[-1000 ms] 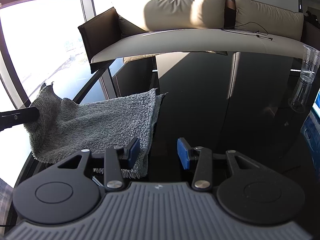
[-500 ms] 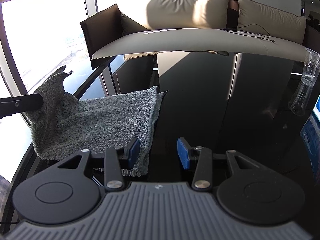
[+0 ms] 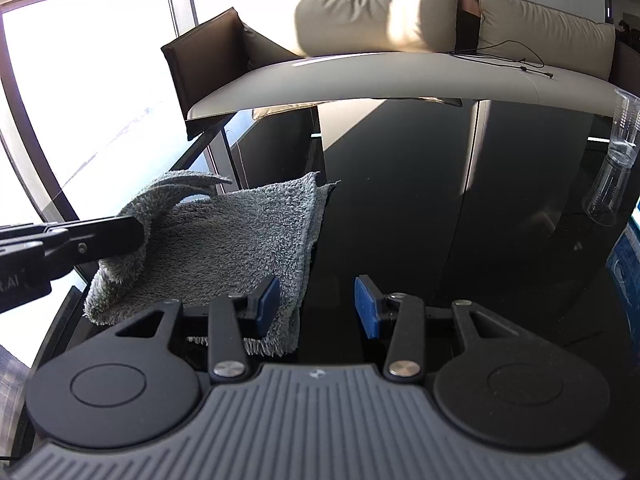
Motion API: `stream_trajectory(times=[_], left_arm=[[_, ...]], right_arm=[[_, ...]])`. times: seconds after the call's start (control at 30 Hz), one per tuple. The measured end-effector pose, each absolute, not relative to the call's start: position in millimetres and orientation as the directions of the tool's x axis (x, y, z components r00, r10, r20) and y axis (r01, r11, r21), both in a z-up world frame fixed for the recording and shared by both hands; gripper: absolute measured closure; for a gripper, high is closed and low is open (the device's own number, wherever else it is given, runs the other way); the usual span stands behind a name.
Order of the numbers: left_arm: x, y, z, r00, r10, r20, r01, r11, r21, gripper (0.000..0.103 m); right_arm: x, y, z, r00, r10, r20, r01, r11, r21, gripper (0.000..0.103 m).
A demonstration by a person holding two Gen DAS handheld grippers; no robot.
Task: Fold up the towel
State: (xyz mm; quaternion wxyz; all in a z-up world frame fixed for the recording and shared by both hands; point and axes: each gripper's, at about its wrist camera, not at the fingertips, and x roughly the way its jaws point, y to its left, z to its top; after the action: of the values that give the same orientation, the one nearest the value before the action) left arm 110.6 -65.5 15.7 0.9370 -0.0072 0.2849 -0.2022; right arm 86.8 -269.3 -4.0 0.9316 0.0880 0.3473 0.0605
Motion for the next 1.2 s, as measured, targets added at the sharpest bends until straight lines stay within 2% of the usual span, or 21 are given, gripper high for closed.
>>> stream_trajectory(times=[0.3,0.57,0.93,1.2], left_arm=[[109,-66,11,0.752,-0.377,-0.541,0.374,0.92,-0.121,0.099],[106,-71,9,0.744,-0.389,-0.544,0.396,0.912,-0.111,0.099],[105,-73,7,0.738,-0.396,-0.547,0.408,0.907,-0.106,0.099],[105,-75,7,0.73,-0.404,-0.55,0.424,0.9,-0.099,0.099]], right_arm=[[111,-300,5,0.752,0.34,-0.564,-0.035,0.876,0.481,0.059],[131,-302,6,0.722,0.418,-0.55,-0.033,0.816,0.577,0.059],[151,-291,3,0.647,0.595,-0.477,-0.07,0.669,0.74,0.059],[154,-297,-3,0.63,0.641,-0.438,-0.038,0.588,0.808,0.059]])
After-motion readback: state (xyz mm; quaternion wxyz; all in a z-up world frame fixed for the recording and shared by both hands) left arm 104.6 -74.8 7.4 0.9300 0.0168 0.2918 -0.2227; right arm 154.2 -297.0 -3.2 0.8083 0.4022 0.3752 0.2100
